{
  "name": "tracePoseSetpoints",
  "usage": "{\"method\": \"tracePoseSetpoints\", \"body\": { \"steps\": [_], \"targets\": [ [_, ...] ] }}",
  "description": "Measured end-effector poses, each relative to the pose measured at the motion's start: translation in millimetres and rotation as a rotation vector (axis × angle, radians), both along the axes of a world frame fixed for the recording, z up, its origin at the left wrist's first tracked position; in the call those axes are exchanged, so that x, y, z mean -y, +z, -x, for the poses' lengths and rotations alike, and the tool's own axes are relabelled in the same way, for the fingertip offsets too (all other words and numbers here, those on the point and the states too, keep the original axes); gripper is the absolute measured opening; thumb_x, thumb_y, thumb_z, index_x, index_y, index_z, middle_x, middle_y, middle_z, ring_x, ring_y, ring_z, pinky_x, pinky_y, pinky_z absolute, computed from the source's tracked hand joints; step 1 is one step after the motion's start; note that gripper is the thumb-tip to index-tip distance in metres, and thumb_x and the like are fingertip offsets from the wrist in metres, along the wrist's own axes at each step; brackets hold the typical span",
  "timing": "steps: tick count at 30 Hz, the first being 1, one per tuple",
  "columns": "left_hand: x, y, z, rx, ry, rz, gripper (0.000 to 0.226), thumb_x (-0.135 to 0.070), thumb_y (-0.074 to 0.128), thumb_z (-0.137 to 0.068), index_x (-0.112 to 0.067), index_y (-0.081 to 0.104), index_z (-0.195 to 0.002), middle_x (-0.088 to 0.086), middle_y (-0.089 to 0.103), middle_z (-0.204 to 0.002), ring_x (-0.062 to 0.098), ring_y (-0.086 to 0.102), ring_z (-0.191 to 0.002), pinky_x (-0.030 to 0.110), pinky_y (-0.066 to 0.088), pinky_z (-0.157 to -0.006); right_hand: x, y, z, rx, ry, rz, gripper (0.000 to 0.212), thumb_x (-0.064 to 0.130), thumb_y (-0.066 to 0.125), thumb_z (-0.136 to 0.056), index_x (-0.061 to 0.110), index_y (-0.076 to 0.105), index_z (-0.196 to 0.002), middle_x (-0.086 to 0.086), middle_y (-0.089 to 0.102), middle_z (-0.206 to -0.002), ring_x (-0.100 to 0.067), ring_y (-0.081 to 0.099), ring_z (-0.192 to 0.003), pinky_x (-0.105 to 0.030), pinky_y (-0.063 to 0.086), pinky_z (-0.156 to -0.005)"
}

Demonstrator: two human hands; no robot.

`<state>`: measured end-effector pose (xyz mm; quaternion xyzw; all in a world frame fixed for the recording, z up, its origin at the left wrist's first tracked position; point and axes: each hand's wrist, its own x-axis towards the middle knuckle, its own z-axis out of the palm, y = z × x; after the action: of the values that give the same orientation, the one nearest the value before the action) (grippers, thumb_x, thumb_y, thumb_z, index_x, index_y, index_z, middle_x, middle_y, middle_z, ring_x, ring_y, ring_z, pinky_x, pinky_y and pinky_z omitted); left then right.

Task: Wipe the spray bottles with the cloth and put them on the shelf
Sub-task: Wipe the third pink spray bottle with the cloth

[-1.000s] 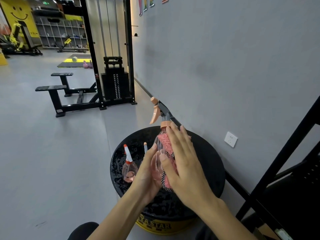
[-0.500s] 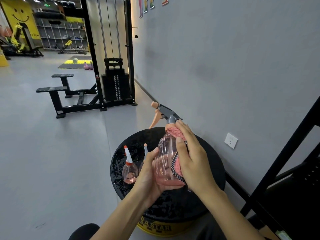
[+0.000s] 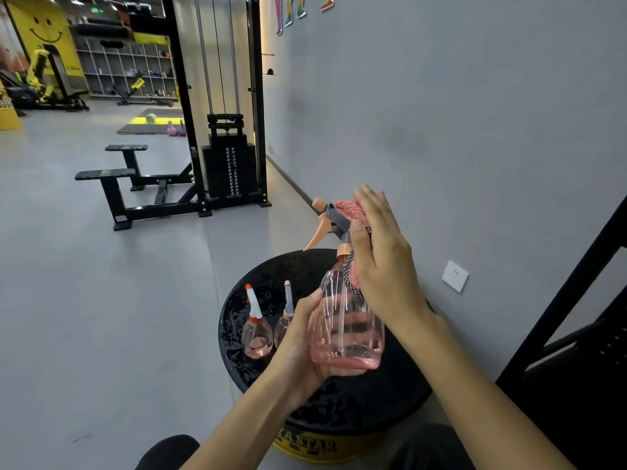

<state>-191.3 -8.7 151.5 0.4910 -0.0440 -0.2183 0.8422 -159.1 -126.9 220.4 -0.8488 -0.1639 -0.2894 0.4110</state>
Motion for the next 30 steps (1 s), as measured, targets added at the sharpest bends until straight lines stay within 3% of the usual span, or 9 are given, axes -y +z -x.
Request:
{"method": "tracePoseSetpoints", "body": {
  "steps": [2, 7, 10, 14, 17, 22, 25, 30],
  "targets": [
    [0.9, 0.0, 0.8, -0.001, -0.006, -0.004, 0.060, -0.063, 0.045, -0.082, -0.016, 0.067, -0.112, 0.013, 0.074, -0.106, 0.027, 0.072, -0.086, 0.044, 0.059, -0.070, -0.6, 5.2, -6.0, -0.002, 0.009, 0.061, 0.046, 0.025, 0.031, -0.105, 0.017, 0.028, -0.151, 0.004, 0.022, -0.159, -0.004, 0.004, -0.147, -0.035, 0.012, -0.122],
    [3.2, -3.7, 1.8, 0.004, -0.018, -0.033, 0.059, -0.066, 0.048, -0.078, -0.020, 0.068, -0.110, 0.011, 0.074, -0.108, 0.028, 0.072, -0.089, 0.048, 0.058, -0.075, -4.9, 10.1, -12.2, -0.106, 0.040, 0.297, 0.054, 0.036, 0.025, -0.105, 0.018, 0.013, -0.154, 0.003, 0.008, -0.163, -0.006, -0.004, -0.148, -0.034, 0.002, -0.123],
    [3.1, -3.6, 1.4, 0.006, -0.009, -0.019, 0.063, -0.068, 0.052, -0.075, -0.018, 0.068, -0.110, 0.011, 0.074, -0.106, 0.028, 0.072, -0.088, 0.047, 0.058, -0.072, -6.1, 6.6, -9.1, -0.162, 0.060, 0.411, 0.062, 0.043, 0.021, -0.103, 0.019, -0.004, -0.154, 0.004, -0.010, -0.163, -0.006, -0.017, -0.147, -0.030, -0.009, -0.121],
    [0.5, -5.1, -0.9, 0.005, -0.005, -0.022, 0.061, -0.062, 0.042, -0.077, -0.016, 0.068, -0.108, 0.010, 0.076, -0.097, 0.026, 0.074, -0.079, 0.038, 0.060, -0.060, -7.9, 1.2, -0.5, -0.209, 0.098, 0.540, 0.065, 0.047, 0.020, -0.103, 0.024, -0.015, -0.152, 0.008, -0.025, -0.159, -0.003, -0.029, -0.142, -0.034, -0.015, -0.119],
    [0.0, -4.9, -1.3, 0.025, -0.003, -0.040, 0.057, -0.062, 0.040, -0.080, -0.022, 0.078, -0.092, 0.011, 0.075, -0.100, 0.026, 0.074, -0.078, 0.038, 0.060, -0.060, -6.8, 3.4, -2.0, -0.216, 0.099, 0.560, 0.067, 0.049, 0.019, -0.102, 0.024, -0.019, -0.151, 0.009, -0.029, -0.157, -0.002, -0.032, -0.140, -0.036, -0.015, -0.119],
    [4.3, -4.9, 1.5, 0.041, -0.035, -0.027, 0.064, -0.071, 0.053, -0.072, -0.020, 0.075, -0.103, 0.016, 0.072, -0.109, 0.030, 0.072, -0.083, 0.037, 0.060, -0.059, -1.3, 18.1, -19.7, -0.277, 0.063, 0.478, 0.068, 0.052, 0.017, -0.100, 0.024, -0.021, -0.150, 0.009, -0.029, -0.157, -0.004, -0.030, -0.141, -0.039, -0.012, -0.120],
    [4.4, -6.4, 0.5, 0.023, -0.050, -0.036, 0.073, -0.070, 0.047, -0.078, -0.010, 0.068, -0.114, 0.019, 0.072, -0.109, 0.031, 0.072, -0.079, 0.034, 0.061, -0.056, -3.2, 14.7, -15.1, -0.281, 0.076, 0.507, 0.070, 0.052, 0.018, -0.101, 0.023, -0.022, -0.150, 0.008, -0.030, -0.156, -0.005, -0.031, -0.141, -0.037, -0.013, -0.120],
    [2.1, -8.5, -2.5, 0.052, -0.027, -0.035, 0.063, -0.064, 0.041, -0.079, -0.017, 0.073, -0.106, 0.016, 0.073, -0.107, 0.030, 0.073, -0.080, 0.036, 0.060, -0.059, -6.8, 5.0, -0.9, -0.245, 0.107, 0.605, 0.070, 0.054, 0.017, -0.100, 0.024, -0.019, -0.151, 0.009, -0.028, -0.157, -0.005, -0.032, -0.141, -0.039, -0.013, -0.120]
  ]
}}
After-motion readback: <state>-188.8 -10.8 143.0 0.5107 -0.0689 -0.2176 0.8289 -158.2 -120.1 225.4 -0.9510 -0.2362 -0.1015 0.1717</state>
